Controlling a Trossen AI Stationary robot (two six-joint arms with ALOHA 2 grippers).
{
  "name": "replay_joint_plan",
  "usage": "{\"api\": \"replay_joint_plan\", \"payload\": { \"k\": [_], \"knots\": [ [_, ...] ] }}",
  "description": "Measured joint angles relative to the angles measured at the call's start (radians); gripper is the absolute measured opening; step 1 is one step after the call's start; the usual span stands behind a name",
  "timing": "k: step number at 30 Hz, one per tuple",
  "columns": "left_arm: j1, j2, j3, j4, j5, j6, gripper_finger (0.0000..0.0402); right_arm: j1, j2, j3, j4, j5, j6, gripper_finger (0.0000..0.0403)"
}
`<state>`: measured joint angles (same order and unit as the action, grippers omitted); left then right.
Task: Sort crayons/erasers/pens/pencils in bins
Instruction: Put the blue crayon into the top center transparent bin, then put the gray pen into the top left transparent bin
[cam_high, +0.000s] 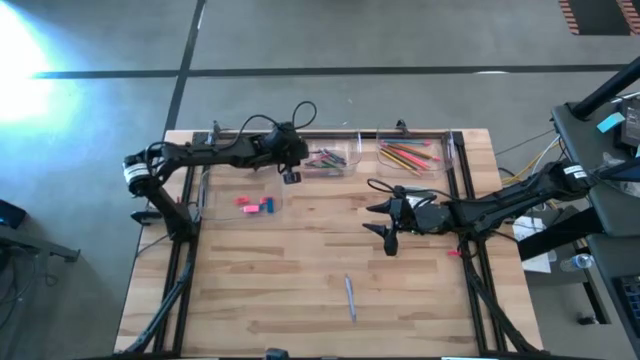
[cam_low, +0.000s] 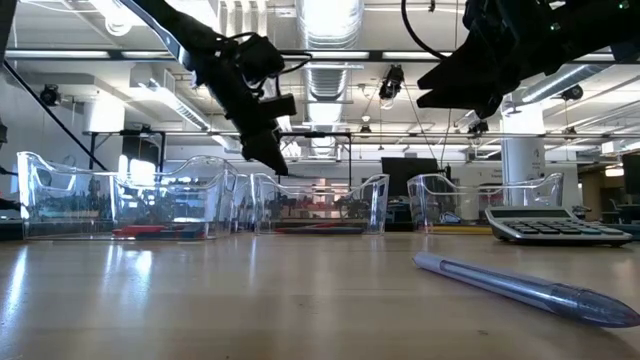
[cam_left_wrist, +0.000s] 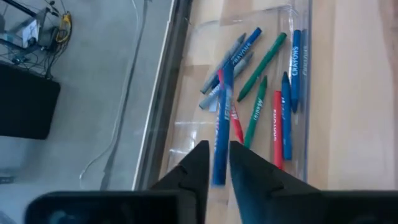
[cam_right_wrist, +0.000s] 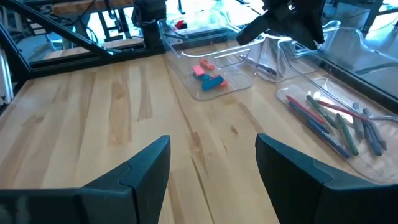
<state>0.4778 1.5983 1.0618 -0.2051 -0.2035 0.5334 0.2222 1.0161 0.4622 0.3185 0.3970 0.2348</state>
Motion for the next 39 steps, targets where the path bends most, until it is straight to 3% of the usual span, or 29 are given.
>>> {"api": "replay_joint_plan", "payload": {
  "k": [7, 10, 13, 17, 26, 35, 39],
  "knots": [
    [-0.002, -0.018, 0.001, 0.015, 0.000, -0.009, 0.0112, 0.000, 0.000, 0.000, 0.000, 0.000, 0.000, 0.0224],
    [-0.007, -0.050, 0.002, 0.014, -0.002, -0.100, 0.0132, 0.000, 0.000, 0.000, 0.000, 0.000, 0.000, 0.0224],
    [-0.028, -0.106, -0.016, 0.016, 0.095, -0.188, 0.0137, 0.000, 0.000, 0.000, -0.002, -0.001, 0.027, 0.0224],
    [-0.103, -0.188, -0.089, 0.088, 0.229, -0.233, 0.0123, 0.001, 0.000, 0.000, -0.026, -0.002, 0.103, 0.0224],
    [-0.363, -0.437, -0.358, 0.412, 0.224, -0.241, 0.0066, 0.062, 0.056, -0.007, -0.074, -0.002, 0.301, 0.0224],
    [-0.562, -0.598, -0.543, 0.560, 0.183, -0.381, 0.0041, 0.152, 0.365, 0.025, 0.121, -0.002, 0.455, 0.0224],
    [-0.661, -0.606, -0.570, 0.562, 0.082, -0.423, 0.0040, 0.214, 0.511, 0.117, 0.170, -0.001, 0.460, 0.0224]
  ]
}}
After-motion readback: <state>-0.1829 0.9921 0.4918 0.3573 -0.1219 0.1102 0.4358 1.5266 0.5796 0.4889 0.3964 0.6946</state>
